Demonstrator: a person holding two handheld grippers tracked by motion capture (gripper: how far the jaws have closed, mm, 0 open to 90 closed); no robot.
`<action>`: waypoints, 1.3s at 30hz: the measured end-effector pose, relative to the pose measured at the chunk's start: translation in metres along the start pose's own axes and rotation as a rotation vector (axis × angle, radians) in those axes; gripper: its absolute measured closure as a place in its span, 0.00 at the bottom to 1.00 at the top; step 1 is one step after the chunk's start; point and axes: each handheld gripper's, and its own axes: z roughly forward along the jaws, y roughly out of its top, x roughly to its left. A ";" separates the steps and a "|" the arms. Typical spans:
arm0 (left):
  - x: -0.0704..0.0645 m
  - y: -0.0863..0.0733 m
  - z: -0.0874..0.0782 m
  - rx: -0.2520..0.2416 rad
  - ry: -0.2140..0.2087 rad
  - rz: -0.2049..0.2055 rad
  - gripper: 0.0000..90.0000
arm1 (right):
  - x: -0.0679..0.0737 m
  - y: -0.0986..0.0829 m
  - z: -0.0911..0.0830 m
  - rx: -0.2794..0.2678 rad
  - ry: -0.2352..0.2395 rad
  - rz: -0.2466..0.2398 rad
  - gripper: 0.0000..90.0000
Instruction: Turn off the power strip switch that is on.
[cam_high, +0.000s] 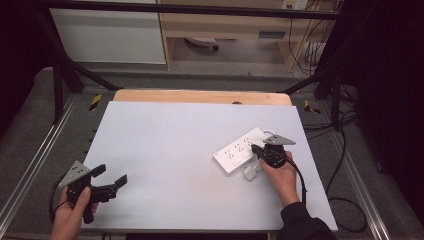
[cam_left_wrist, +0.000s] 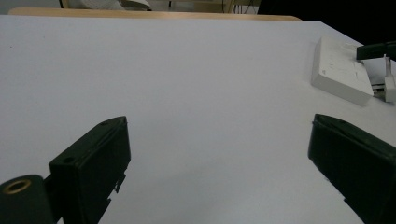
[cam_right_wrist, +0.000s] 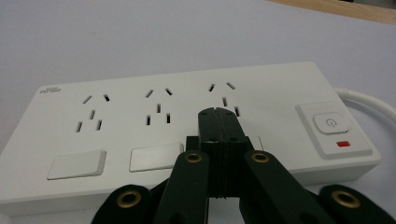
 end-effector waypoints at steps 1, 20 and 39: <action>0.000 0.000 0.000 -0.001 -0.001 -0.001 0.06 | 0.000 0.000 0.000 -0.001 0.000 0.000 1.00; 0.000 0.000 0.000 0.000 -0.002 0.001 0.06 | 0.001 -0.003 0.001 -0.022 -0.007 -0.002 1.00; -0.001 0.000 0.001 0.002 0.000 0.002 0.06 | 0.002 -0.004 0.001 -0.029 -0.011 -0.003 1.00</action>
